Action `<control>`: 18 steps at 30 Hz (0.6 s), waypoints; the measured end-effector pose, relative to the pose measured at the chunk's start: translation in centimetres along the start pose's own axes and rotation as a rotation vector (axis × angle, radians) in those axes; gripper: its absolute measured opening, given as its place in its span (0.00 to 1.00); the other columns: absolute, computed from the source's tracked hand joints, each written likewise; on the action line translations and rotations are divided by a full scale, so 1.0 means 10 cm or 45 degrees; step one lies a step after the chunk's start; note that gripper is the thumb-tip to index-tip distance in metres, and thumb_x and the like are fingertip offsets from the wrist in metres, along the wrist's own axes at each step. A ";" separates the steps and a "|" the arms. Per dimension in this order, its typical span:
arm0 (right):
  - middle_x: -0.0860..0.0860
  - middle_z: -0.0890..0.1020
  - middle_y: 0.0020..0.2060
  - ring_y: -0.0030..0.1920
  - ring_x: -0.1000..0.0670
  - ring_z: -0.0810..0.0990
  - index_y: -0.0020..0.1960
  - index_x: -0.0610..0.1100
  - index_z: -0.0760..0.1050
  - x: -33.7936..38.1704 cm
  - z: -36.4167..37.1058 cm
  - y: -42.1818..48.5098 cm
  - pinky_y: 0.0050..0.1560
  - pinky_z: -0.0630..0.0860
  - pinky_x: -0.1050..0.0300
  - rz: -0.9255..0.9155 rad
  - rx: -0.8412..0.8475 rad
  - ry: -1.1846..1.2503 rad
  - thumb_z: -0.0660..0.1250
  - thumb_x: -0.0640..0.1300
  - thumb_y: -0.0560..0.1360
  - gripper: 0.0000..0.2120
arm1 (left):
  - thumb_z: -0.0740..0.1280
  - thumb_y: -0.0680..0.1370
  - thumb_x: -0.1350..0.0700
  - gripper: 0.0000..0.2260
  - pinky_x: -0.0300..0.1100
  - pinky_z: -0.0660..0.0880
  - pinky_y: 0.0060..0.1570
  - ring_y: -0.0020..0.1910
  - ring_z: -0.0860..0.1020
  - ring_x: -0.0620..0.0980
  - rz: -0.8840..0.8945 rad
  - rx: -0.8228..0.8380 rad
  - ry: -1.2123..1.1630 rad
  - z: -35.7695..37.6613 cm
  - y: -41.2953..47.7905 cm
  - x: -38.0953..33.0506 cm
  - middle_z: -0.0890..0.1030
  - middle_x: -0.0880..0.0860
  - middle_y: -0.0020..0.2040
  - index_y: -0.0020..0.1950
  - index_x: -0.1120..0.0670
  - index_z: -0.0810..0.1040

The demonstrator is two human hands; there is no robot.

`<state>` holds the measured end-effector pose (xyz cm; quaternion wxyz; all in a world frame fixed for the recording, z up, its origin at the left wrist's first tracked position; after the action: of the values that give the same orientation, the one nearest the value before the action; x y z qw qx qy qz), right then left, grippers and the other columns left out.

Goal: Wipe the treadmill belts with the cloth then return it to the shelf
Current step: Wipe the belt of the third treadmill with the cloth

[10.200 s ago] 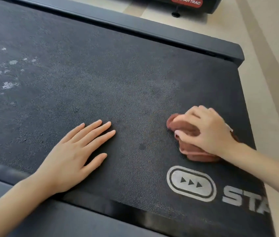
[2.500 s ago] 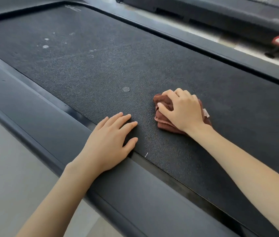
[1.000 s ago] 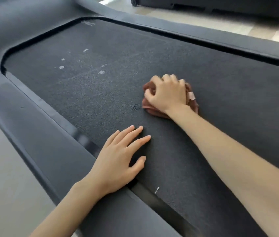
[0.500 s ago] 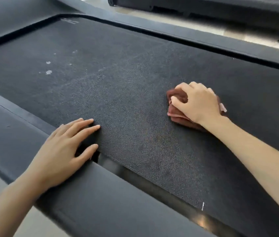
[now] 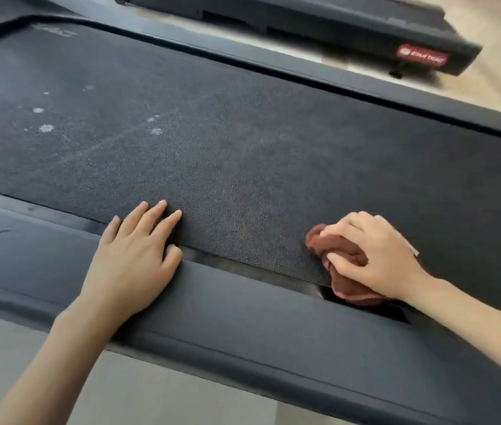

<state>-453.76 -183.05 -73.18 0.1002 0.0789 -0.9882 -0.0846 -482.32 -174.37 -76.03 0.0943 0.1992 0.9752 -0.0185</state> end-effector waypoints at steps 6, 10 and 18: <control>0.50 0.79 0.43 0.45 0.43 0.78 0.50 0.48 0.79 -0.13 -0.13 -0.17 0.45 0.71 0.47 0.206 -0.113 -0.135 0.57 0.57 0.70 0.19 | 0.47 0.76 0.47 0.26 0.54 0.49 0.72 0.75 0.52 0.52 0.001 -0.027 -0.006 0.03 0.00 -0.01 0.57 0.52 0.76 0.75 0.49 0.60; 0.51 0.78 0.41 0.44 0.46 0.77 0.48 0.50 0.78 0.40 0.09 0.36 0.44 0.68 0.51 0.061 -0.156 -0.109 0.57 0.58 0.69 0.17 | 0.56 0.78 0.49 0.23 0.49 0.52 0.73 0.74 0.56 0.49 0.139 -0.071 -0.072 -0.04 -0.04 -0.10 0.63 0.49 0.74 0.73 0.49 0.63; 0.49 0.77 0.43 0.47 0.45 0.75 0.50 0.49 0.75 1.40 0.67 1.92 0.46 0.65 0.52 -0.090 -0.238 -0.063 0.61 0.57 0.73 0.14 | 0.40 0.72 0.36 0.34 0.47 0.47 0.74 0.75 0.54 0.45 -0.296 -0.191 0.002 -0.30 -0.47 1.10 0.62 0.46 0.74 0.74 0.49 0.62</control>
<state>-471.37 -165.74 -73.60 0.0799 0.1019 -0.9748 -0.1819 -494.65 -174.22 -75.15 0.1053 0.0774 0.9905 0.0438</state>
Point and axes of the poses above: each hand's wrist, its own y-axis towards the middle knuckle, its own z-axis out of the palm, x = y × z, the point moved 8 cm from there along y, towards the middle knuckle
